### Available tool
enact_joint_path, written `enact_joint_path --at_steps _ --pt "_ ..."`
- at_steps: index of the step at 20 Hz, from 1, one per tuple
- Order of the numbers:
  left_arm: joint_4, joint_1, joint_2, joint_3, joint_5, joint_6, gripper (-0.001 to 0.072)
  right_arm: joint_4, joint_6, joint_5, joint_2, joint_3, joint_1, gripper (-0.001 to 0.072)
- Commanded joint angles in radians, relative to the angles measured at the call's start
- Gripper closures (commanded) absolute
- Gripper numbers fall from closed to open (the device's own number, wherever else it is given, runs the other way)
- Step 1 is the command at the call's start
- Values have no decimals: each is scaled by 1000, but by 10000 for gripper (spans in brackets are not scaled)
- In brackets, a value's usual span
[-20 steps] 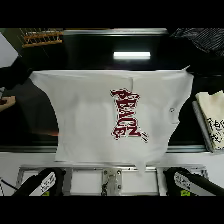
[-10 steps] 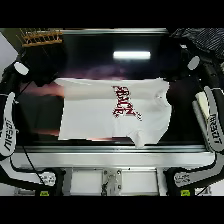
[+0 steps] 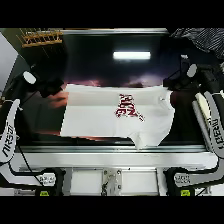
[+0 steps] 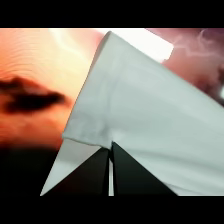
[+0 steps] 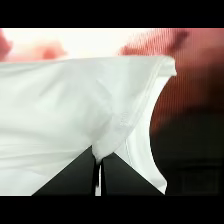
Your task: Fold the clothes and pants, and hang the long-sleeved shirts on hangers.
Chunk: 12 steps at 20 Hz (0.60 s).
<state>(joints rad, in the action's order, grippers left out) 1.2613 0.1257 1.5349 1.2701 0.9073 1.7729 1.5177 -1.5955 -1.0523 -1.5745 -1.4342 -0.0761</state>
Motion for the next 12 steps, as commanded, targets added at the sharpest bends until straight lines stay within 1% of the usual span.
enact_joint_path --at_steps 1,4,7,8,9,10,11,12 --pt "21 -3 -55 -182 -40 -12 702 31 -10 -6 39 150 0 699" --pt "19 -7 -46 -262 -59 -12 702 29 -18 21 39 228 0 698" --pt "19 -27 -37 -288 -62 -12 702 14 -18 34 37 245 1 687" --pt "22 -36 -37 -286 -56 -12 701 7 -18 33 38 245 0 612" --pt "22 -43 -37 -275 -45 -13 580 0 -17 28 39 243 0 374" --pt "22 -50 -38 -253 -22 -15 277 -3 -17 21 46 238 0 171" --pt "23 -50 -45 -218 15 -21 128 0 -11 14 68 227 -2 180" --pt "31 -47 -65 -185 56 -45 137 11 1 11 107 218 -3 181"
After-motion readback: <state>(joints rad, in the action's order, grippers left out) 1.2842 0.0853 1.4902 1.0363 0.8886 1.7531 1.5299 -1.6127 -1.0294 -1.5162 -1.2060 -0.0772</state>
